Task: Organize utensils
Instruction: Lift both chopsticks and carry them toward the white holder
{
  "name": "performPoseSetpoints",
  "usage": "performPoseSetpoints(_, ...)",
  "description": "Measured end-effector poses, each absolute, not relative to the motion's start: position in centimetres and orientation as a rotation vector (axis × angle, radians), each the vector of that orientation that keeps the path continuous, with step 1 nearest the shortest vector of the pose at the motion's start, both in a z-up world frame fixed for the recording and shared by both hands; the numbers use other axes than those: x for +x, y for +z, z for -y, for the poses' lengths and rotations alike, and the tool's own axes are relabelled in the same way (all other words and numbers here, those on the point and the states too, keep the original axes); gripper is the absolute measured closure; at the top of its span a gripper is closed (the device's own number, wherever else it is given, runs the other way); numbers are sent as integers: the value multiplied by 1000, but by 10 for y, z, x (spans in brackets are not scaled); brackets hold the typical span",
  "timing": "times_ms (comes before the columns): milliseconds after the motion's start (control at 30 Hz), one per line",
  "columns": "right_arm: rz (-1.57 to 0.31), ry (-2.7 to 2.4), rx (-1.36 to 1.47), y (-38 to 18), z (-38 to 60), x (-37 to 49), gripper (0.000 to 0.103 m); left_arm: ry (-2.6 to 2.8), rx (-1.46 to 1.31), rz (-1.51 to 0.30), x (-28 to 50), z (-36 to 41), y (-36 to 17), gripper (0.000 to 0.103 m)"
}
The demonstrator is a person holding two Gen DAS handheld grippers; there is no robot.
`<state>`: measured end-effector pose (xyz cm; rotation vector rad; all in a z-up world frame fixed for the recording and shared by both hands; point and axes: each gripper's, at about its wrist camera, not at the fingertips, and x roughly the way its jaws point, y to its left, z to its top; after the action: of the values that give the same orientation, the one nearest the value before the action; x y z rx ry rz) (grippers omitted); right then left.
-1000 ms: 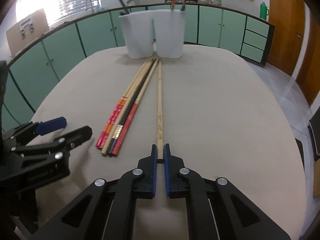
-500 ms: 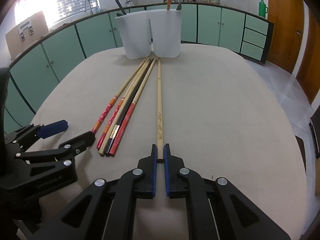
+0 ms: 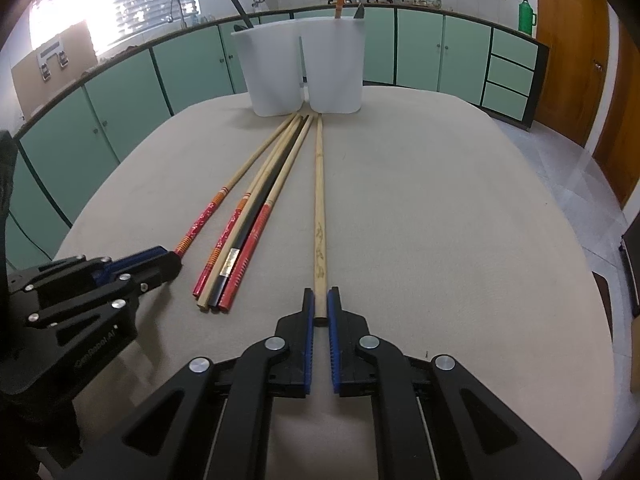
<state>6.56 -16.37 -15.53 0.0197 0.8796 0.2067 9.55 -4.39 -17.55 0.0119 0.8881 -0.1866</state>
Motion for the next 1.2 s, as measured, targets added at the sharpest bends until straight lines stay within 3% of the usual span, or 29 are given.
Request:
performPoseSetpoints(467,-803,210,46,-136,172,58,96,-172,21,-805,86,36,-148,98)
performPoseSetpoints(1200,-519,292,11,14,190,85,96,-236,31,-466,93,25,-1,98)
